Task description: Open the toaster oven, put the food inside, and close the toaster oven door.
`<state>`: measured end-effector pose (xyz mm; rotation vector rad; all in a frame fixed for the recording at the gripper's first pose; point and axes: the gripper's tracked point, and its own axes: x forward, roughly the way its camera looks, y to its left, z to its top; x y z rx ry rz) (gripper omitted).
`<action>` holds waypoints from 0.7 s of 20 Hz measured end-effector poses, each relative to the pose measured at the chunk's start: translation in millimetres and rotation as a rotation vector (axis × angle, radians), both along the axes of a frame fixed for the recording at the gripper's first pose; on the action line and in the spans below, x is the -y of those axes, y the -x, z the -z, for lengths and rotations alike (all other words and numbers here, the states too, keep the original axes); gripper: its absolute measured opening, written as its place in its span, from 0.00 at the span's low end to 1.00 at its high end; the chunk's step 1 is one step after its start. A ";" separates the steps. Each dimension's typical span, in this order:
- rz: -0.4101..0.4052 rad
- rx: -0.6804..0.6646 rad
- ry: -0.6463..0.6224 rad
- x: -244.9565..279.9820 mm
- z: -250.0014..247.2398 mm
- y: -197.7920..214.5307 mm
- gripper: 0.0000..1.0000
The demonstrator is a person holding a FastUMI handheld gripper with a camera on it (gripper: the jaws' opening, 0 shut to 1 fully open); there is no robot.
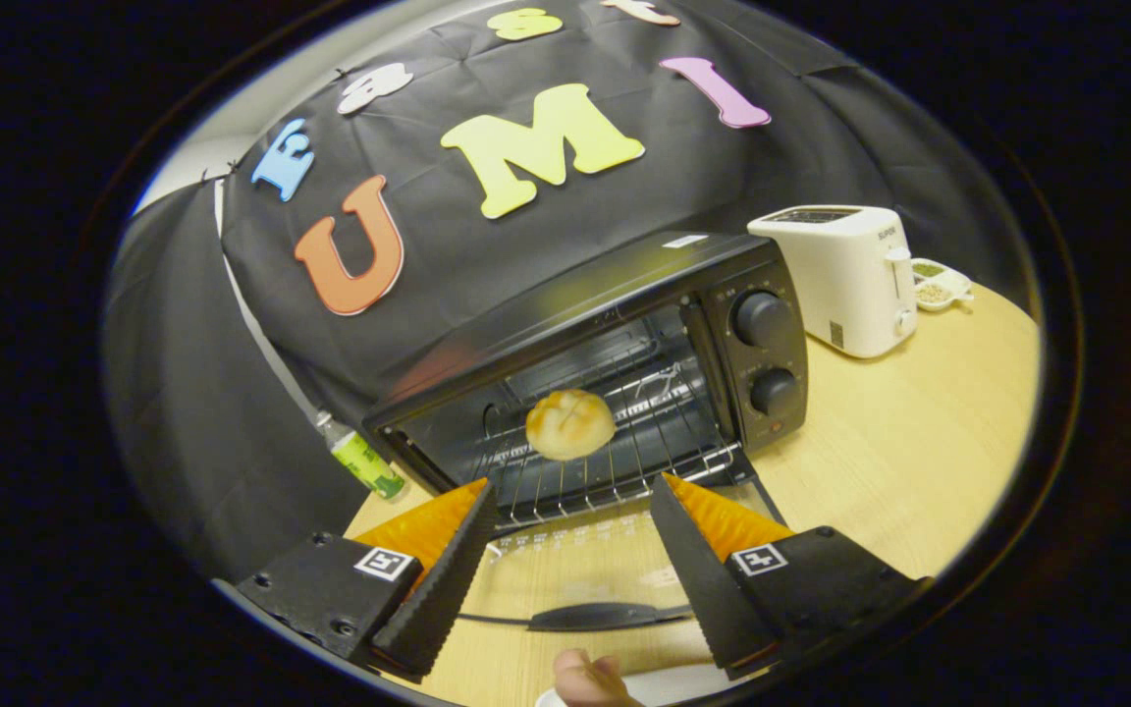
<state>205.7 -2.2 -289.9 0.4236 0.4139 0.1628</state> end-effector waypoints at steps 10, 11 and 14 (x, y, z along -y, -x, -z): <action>-0.120 -0.165 0.217 -23.8 49.7 65.2 1.00; -0.128 -0.175 0.249 -24.6 54.1 68.7 1.00; -0.140 -0.205 0.323 -29.1 64.7 71.6 1.00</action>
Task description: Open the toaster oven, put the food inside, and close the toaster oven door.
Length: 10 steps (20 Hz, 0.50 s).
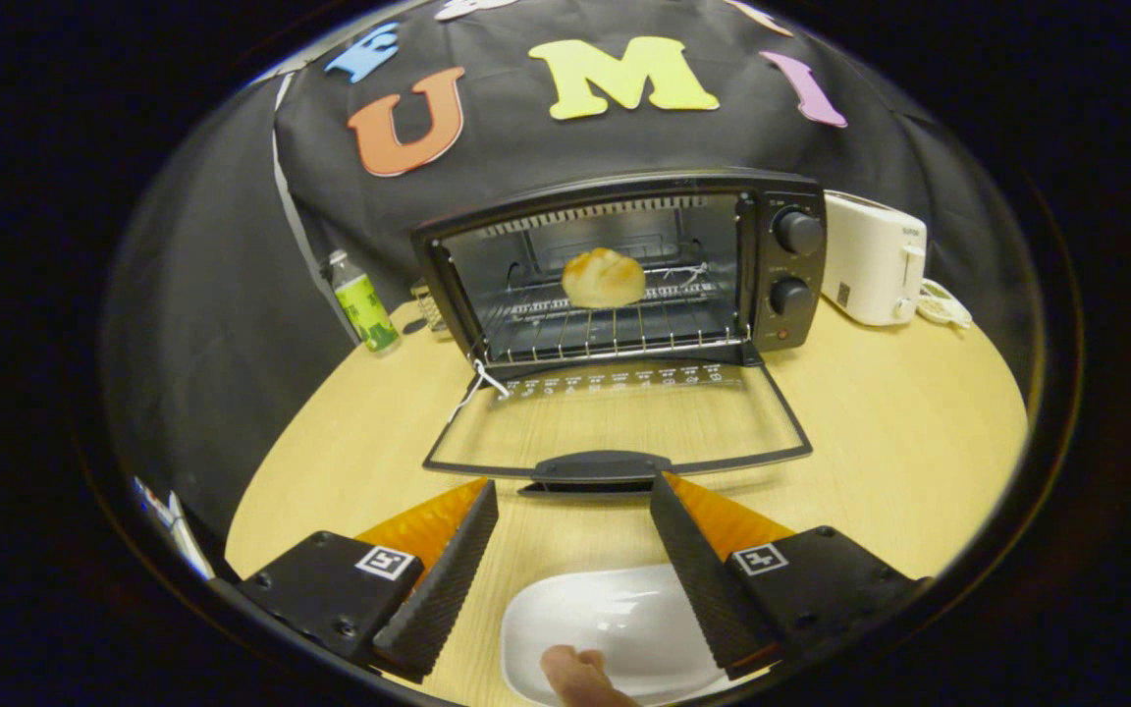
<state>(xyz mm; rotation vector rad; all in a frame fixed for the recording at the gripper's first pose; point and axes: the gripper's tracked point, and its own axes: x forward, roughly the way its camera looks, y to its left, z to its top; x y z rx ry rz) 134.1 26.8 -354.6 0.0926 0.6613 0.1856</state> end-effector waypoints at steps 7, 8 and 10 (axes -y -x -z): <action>0.024 -0.061 0.055 2.2 15.3 -1.1 1.00; 0.026 -0.068 0.062 3.3 18.3 -3.5 1.00; 0.039 -0.061 0.082 6.8 20.2 -10.2 1.00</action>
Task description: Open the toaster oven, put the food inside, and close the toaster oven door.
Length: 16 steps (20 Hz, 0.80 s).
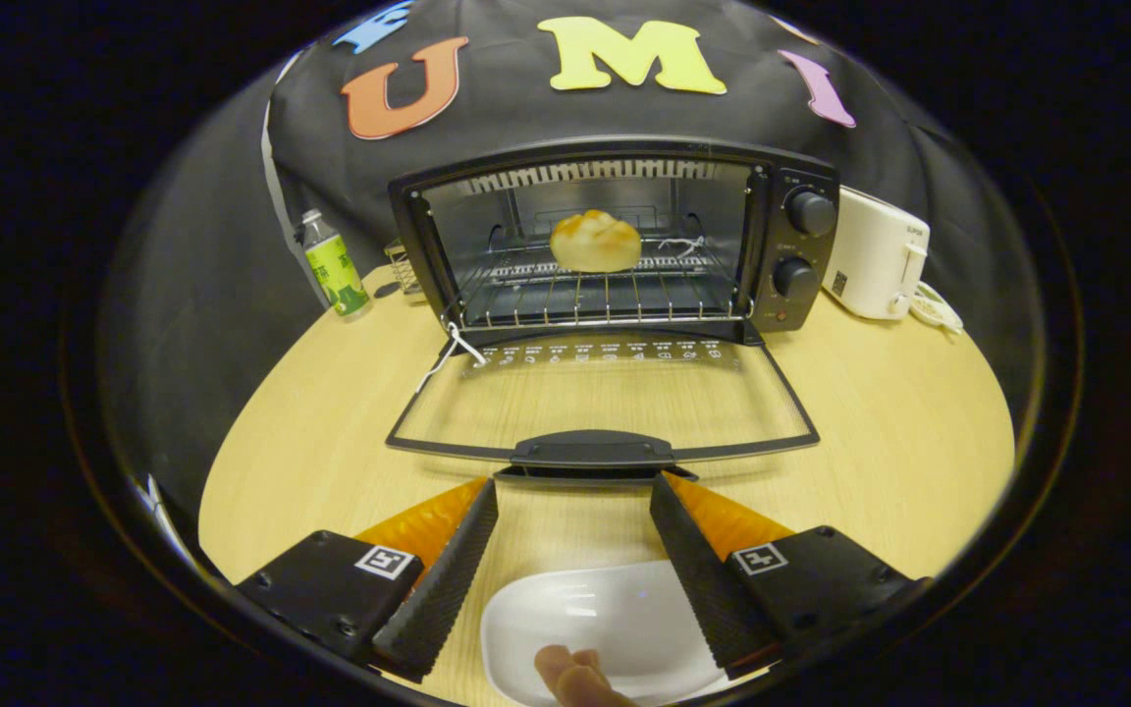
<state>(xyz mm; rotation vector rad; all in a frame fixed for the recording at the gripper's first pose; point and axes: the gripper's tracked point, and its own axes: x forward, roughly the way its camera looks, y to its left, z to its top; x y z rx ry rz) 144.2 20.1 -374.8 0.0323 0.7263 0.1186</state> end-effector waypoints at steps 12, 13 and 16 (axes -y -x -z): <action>0.063 -0.045 -0.017 0.5 0.3 -8.1 1.00; 0.065 -0.049 -0.020 0.3 -0.2 -7.5 1.00; 0.065 -0.028 -0.014 0.6 -8.3 -8.4 1.00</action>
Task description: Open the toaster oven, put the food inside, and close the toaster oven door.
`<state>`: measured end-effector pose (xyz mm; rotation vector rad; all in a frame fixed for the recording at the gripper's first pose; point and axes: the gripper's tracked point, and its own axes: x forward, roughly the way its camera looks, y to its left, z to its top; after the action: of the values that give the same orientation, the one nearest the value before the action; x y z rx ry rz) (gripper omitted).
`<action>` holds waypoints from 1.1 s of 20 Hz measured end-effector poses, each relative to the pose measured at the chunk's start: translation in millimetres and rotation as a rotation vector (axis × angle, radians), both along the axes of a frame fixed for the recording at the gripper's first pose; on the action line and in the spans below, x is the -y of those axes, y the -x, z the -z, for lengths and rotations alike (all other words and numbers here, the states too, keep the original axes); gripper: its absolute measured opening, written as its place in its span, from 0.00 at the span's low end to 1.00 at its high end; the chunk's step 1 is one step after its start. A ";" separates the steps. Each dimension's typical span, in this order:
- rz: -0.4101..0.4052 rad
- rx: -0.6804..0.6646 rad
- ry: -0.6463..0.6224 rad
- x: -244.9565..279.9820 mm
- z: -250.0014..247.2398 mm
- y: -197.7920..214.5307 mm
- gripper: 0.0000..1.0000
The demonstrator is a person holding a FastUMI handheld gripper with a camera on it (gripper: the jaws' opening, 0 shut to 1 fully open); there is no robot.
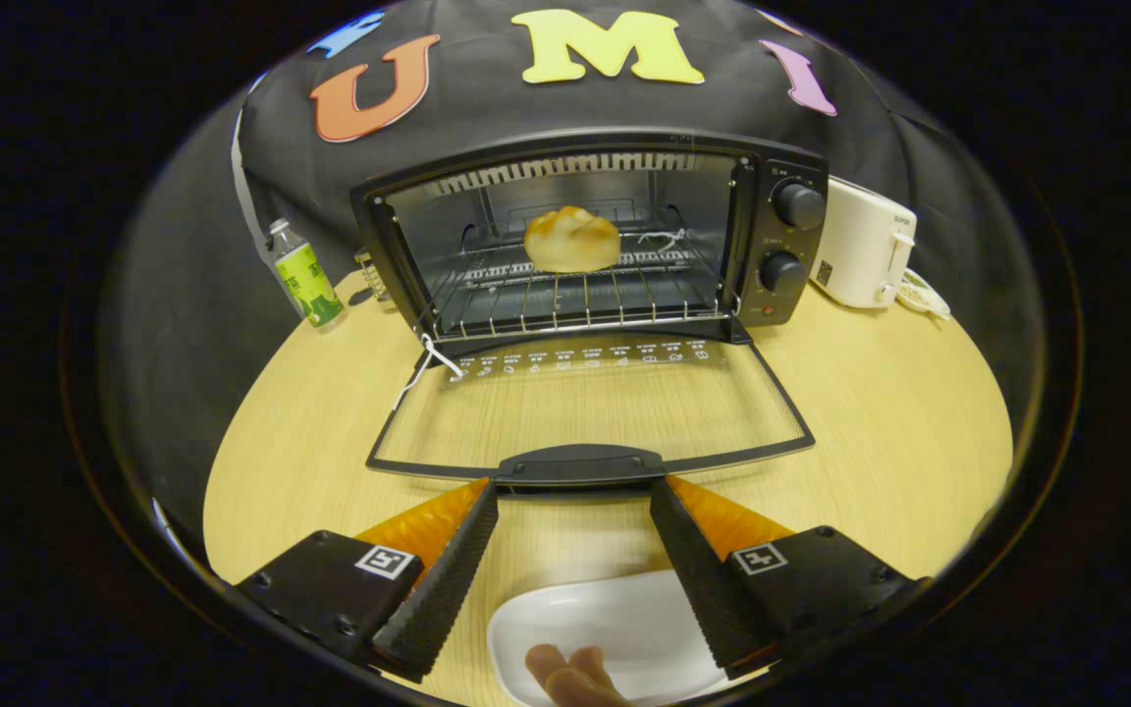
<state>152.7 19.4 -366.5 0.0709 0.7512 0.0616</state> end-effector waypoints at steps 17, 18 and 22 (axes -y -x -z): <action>0.003 0.066 -0.011 -2.5 -41.3 -4.3 1.00; -0.002 0.100 -0.004 -2.6 -50.9 -7.9 1.00; -0.012 0.189 0.054 -3.5 -70.4 -20.1 1.00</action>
<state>172.8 23.0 -296.1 0.0089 0.5638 0.0581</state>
